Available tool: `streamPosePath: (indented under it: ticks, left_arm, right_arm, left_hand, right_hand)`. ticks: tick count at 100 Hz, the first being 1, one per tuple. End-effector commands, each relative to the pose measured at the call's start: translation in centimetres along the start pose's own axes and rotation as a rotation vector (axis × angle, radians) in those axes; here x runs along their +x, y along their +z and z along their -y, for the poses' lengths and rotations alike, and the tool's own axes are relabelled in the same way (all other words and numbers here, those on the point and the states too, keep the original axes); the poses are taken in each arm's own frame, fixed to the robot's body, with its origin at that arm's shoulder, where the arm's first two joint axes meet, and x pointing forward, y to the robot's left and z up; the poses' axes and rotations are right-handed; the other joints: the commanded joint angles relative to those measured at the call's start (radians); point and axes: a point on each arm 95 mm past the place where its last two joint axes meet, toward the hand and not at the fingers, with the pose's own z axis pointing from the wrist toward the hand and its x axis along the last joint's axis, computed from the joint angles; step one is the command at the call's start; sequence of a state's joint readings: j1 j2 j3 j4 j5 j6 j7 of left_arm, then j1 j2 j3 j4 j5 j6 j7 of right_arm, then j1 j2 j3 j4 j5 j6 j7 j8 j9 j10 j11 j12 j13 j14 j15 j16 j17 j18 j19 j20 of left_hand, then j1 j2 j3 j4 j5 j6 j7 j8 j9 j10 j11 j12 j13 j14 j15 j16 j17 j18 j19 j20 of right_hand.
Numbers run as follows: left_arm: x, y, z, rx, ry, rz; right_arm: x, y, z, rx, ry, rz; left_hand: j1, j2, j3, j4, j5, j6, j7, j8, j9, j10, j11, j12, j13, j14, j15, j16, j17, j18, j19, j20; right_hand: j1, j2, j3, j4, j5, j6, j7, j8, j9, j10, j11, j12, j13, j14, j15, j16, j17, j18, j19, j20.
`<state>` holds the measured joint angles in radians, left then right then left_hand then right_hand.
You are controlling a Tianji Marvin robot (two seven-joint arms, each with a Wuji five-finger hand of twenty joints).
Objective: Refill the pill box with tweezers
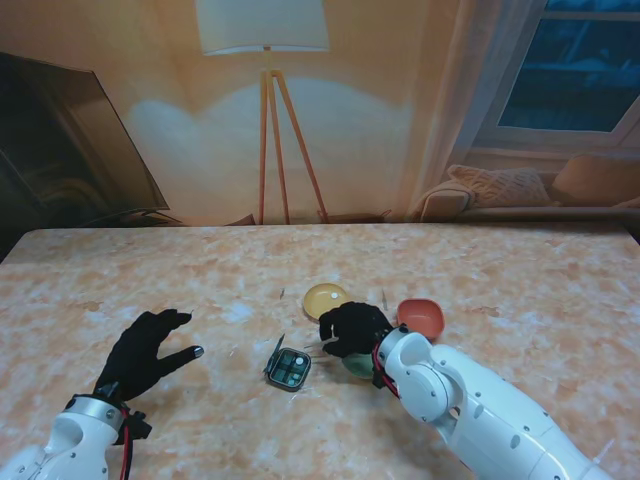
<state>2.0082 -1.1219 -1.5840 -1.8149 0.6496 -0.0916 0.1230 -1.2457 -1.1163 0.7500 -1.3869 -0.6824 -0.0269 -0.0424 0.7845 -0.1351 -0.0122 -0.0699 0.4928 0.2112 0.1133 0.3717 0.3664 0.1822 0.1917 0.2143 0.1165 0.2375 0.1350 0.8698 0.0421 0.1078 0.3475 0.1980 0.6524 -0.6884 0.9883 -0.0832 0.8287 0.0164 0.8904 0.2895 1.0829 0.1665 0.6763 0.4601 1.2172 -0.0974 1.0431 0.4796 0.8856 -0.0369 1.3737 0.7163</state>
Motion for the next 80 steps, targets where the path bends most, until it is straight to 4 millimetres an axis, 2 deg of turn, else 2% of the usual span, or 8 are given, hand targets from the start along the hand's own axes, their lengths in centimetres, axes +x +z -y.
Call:
streamPosePath:
  ticks: [1, 54, 80]
  left_arm:
    - [0.0, -0.1, -0.2, -0.016, -0.002, 0.002]
    - [-0.2, 0.0, 0.4, -0.012, 0.015, 0.005]
    - [-0.3, -0.1, 0.7, -0.006, 0.019, 0.005]
  right_arm:
    - [0.1, 0.2, 0.0, -0.001, 0.001, 0.013]
    - [-2.8, 2.6, -3.4, -0.114, -0.046, 0.188]
    - [-3.9, 3.9, -3.8, -0.101, -0.083, 0.237]
  left_hand:
    - [-0.004, 0.037, -0.016, 0.02, 0.022, -0.004, 0.004, -0.01, 0.004, -0.024, 0.0, -0.012, -0.007, -0.019, 0.001, 0.016, 0.003, -0.061, 0.006, 0.006]
    - [-0.006, 0.033, -0.016, 0.02, 0.022, -0.005, 0.005, -0.009, 0.004, -0.026, -0.001, -0.012, -0.008, -0.019, -0.002, 0.009, 0.001, -0.061, 0.0, 0.003]
    - [-0.009, 0.032, -0.016, 0.02, 0.019, -0.005, 0.004, -0.009, 0.002, -0.025, -0.003, -0.012, -0.009, -0.018, -0.002, 0.006, 0.001, -0.059, -0.002, 0.002]
  right_hand:
    - [0.054, 0.024, 0.018, -0.009, 0.03, -0.037, 0.039, 0.002, 0.048, 0.026, 0.034, 0.022, 0.008, -0.016, 0.028, 0.022, 0.023, -0.061, 0.019, 0.021]
    - [0.072, 0.036, 0.012, -0.006, 0.032, -0.037, 0.044, -0.004, 0.049, 0.028, 0.04, 0.02, 0.01, -0.015, 0.035, 0.022, 0.029, -0.061, 0.024, 0.024]
    - [0.067, 0.036, 0.009, -0.007, 0.025, -0.036, 0.04, -0.007, 0.04, 0.027, 0.037, 0.017, 0.003, -0.014, 0.035, 0.02, 0.025, -0.06, 0.022, 0.024]
